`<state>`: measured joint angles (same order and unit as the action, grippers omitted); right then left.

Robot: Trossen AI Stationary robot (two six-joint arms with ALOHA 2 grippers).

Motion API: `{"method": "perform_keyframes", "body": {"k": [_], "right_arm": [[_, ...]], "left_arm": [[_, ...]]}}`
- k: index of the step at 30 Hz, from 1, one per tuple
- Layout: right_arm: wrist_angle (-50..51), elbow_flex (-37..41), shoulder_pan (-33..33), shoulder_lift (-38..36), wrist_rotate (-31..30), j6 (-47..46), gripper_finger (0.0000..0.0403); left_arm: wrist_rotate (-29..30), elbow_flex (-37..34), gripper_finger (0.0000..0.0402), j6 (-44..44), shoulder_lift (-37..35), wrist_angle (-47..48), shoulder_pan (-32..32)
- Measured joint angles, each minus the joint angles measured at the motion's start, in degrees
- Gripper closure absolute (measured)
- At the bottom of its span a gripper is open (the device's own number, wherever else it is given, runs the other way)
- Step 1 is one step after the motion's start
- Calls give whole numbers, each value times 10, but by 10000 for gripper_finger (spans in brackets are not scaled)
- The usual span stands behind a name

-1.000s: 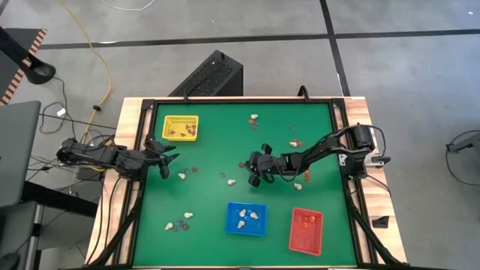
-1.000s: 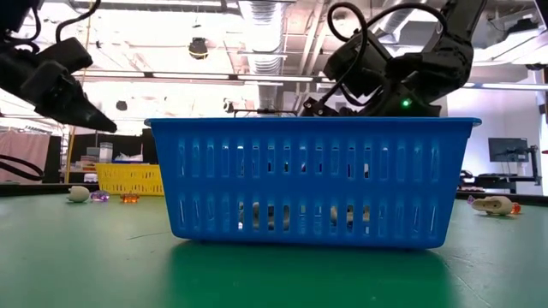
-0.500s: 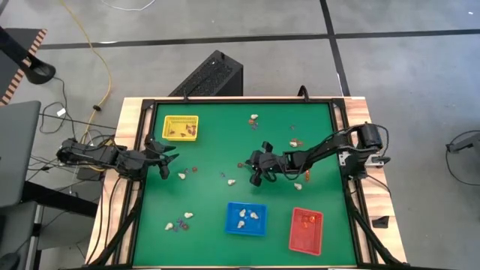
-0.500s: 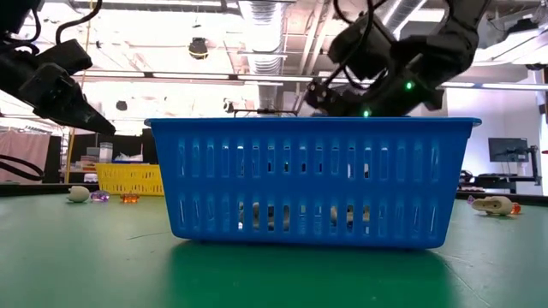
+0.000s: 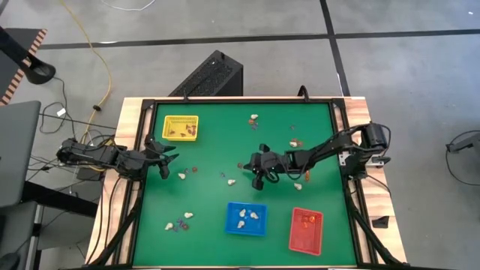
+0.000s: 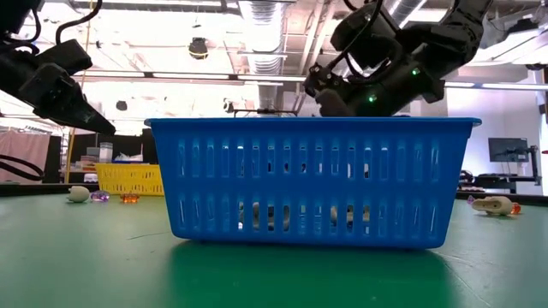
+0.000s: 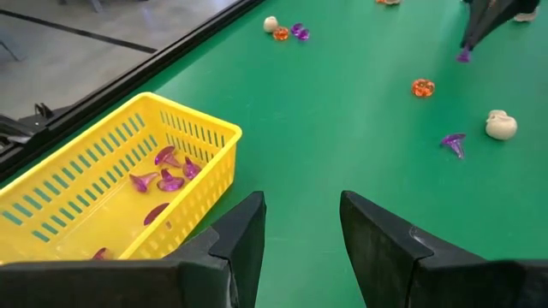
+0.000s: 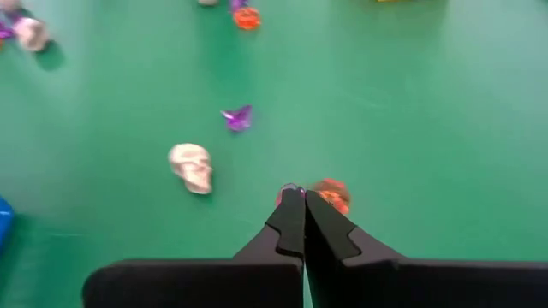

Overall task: Sort Halloween decoration
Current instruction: Put the purple witch hat toy into the yellow basket

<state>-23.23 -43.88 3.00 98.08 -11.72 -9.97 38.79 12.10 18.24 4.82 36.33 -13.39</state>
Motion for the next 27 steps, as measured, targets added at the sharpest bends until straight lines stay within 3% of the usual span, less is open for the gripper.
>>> {"method": "perform_keyframes", "body": {"k": [2, 5, 9, 14, 18, 21, 24, 27], "right_arm": [[0, -6, 4, -1, 1, 5, 379], [-1, -21, 8, -2, 1, 12, 378], [-4, -51, 4, 5, 1, 17, 382], [-42, -110, -19, 42, 1, 67, 382], [-57, -209, -59, 116, 60, 94, 383], [-46, -312, -89, 188, 122, 101, 383], [-11, -426, -118, 254, 136, 102, 383], [35, -535, -144, 312, 136, 101, 383]], "left_arm": [[1, 0, 258, 6, 0, -2, 0], [-11, 0, 258, 88, 0, -38, 0], [24, 0, 258, 138, 0, -132, 0], [25, 0, 258, 83, 3, -220, 0], [-3, 0, 258, -2, 14, -314, 0], [-63, 0, 258, -44, 17, -351, 0], [-112, 0, 258, -68, 20, -361, -1], [-109, -1, 258, -70, 19, -374, 0]]}}
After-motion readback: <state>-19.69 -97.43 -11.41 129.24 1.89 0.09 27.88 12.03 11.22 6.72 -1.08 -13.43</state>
